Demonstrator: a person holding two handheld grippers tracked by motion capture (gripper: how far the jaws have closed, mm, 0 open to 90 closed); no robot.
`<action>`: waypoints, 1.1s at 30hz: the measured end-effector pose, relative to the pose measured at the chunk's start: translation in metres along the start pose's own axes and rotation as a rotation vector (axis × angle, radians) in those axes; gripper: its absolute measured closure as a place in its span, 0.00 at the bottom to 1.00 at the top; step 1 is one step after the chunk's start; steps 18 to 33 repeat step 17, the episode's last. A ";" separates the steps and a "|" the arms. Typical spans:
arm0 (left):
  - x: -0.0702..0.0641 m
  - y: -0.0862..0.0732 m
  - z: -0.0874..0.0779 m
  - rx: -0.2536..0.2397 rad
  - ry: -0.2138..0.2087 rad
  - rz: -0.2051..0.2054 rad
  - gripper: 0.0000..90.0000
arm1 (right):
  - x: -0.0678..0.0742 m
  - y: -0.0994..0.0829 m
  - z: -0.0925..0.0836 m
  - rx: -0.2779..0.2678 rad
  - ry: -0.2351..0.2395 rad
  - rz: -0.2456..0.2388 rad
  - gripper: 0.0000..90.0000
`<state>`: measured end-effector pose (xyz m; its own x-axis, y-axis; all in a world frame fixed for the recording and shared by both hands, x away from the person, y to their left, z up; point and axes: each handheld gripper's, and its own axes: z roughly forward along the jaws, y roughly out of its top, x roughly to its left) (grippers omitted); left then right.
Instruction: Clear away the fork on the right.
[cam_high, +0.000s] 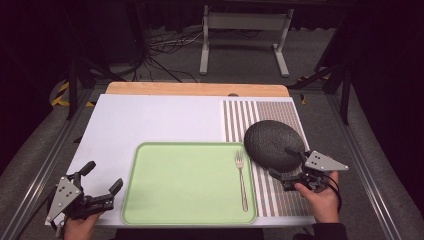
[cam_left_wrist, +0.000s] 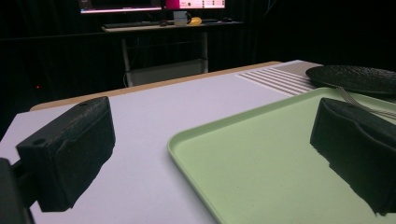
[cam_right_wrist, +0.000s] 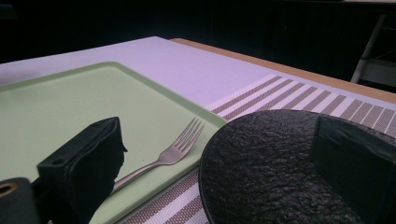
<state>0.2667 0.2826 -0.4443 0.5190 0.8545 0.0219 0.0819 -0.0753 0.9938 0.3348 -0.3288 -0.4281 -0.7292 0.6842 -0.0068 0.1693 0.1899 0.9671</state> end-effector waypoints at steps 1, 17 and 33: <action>0.000 0.000 0.000 0.000 0.000 0.000 0.01 | 0.000 0.000 0.000 0.000 0.000 0.000 0.04; 0.000 0.000 0.001 0.003 -0.005 0.000 0.01 | 0.003 -0.018 -0.004 0.050 -0.005 -0.001 0.03; 0.000 0.000 0.001 0.003 -0.005 0.000 0.01 | 0.003 -0.018 -0.004 0.050 -0.005 -0.001 0.03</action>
